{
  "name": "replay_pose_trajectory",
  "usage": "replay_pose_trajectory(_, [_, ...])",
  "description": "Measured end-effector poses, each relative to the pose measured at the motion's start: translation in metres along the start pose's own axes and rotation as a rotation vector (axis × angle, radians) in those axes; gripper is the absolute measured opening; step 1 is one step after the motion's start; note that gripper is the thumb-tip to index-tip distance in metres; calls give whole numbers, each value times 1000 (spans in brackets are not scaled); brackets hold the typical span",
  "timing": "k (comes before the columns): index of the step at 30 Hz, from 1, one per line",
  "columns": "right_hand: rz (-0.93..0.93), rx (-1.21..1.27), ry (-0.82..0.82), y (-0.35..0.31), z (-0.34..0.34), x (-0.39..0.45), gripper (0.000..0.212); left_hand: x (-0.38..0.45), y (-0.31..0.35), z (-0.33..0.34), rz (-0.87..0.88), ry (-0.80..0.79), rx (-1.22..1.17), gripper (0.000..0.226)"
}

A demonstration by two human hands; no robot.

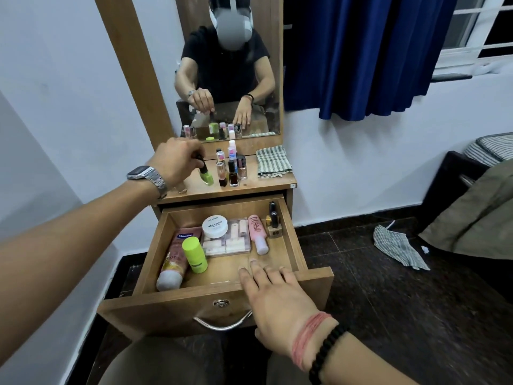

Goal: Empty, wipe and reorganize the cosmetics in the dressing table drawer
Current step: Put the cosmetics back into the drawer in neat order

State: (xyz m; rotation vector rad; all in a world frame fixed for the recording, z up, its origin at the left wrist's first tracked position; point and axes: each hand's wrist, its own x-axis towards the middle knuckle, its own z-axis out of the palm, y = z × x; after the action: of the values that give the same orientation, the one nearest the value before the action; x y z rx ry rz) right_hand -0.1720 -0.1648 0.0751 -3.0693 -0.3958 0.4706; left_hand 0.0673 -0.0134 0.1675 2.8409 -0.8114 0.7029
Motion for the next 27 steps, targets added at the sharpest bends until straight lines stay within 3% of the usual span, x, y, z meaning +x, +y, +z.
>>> replay_pose_trajectory(3, [8,-9,-6,-1,-1,0,96,-16,20,-18,81,28,-43,15])
replay_pose_trajectory(13, [21,-41,4,-3,0,-2,97,-58,118,48,-31,-344,-331,21])
replay_pose_trajectory(27, [10,-26,26,0,2,2,83,-41,139,114,-77,-334,-234,22])
